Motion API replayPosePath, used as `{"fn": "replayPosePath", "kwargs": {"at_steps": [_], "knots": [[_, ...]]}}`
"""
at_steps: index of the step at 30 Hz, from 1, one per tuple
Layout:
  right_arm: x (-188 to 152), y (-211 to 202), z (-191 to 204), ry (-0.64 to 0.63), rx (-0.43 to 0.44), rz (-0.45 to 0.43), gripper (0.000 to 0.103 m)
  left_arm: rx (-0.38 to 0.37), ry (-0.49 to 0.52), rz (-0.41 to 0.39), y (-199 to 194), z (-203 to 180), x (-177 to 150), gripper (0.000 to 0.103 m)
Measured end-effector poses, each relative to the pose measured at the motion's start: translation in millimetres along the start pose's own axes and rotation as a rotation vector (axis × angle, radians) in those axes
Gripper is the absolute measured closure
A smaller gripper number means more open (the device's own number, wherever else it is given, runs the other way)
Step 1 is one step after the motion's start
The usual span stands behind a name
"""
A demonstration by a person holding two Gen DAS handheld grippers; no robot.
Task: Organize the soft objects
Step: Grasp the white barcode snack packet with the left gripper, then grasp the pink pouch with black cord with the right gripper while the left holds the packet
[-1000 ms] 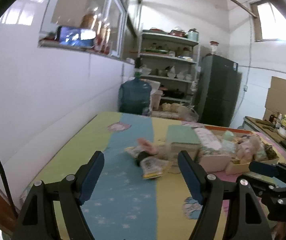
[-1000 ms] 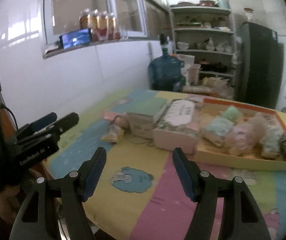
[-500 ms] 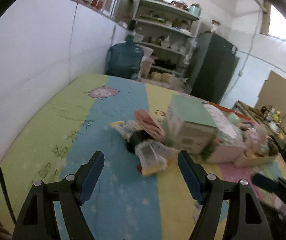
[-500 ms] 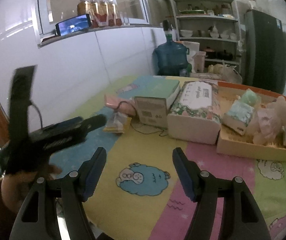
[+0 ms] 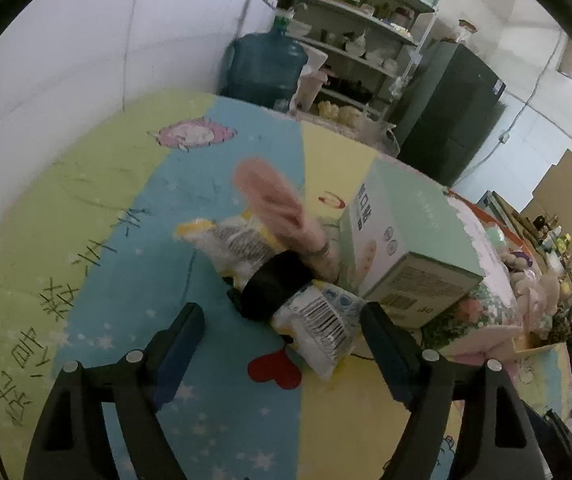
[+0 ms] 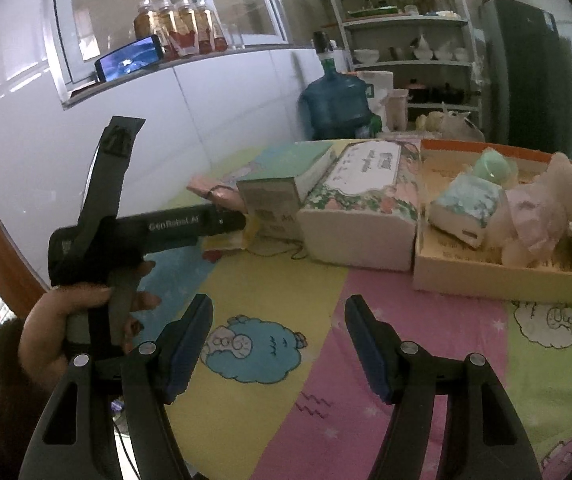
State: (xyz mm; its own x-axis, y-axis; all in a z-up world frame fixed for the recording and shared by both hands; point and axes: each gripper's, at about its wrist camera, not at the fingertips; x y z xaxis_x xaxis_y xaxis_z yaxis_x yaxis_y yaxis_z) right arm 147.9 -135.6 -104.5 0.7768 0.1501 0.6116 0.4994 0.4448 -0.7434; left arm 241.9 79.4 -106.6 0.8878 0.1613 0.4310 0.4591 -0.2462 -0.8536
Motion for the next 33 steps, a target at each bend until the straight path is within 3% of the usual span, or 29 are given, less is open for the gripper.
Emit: {"fn": "replayPosePath", "kwargs": {"at_steps": [4,5,6,8,12,21,26,31,33], "knots": [[-3,-2,-8,0.02,0.014,-0.005,0.033,0.007,0.011,-0.007,-1,-4,-2,0.022],[-4,-2,-10,0.025,0.017,-0.006,0.033,-0.004,0.012,-0.007,-2,-3,-2,0.028],[-5,-3,-11,0.029,0.02,-0.007,0.033,-0.031,0.019,-0.012,-3,-3,-3,0.045],[-7,-3,-13,0.036,0.025,-0.008,0.033,-0.092,0.02,-0.006,-4,-3,-6,0.062],[-9,-6,-15,0.042,0.023,-0.01,0.033,-0.069,0.063,-0.048,-11,-10,-17,0.068],[-3,-9,-3,-0.005,0.032,-0.013,0.033,-0.078,0.062,-0.132,-45,12,-43,0.071],[16,-6,26,-0.143,0.069,-0.002,0.033,-0.075,0.055,-0.168,-66,33,-70,0.071],[55,5,70,-0.437,0.108,0.046,0.033,-0.096,0.03,-0.161,-73,56,-87,0.072],[76,20,89,-0.581,0.076,0.096,0.033,-0.101,0.027,-0.158,-74,64,-89,0.072]]}}
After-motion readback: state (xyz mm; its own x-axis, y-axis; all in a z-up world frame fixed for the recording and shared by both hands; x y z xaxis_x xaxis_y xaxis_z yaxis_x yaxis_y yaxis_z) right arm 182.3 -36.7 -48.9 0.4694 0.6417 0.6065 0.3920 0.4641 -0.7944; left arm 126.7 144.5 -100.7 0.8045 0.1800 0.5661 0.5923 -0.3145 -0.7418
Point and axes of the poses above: each gripper's, at about its wrist camera, not at the fingertips, and y roughly the way its jaws point, z to its left, x to its top, and after that the axes turned 13 degrees about z, right-handed
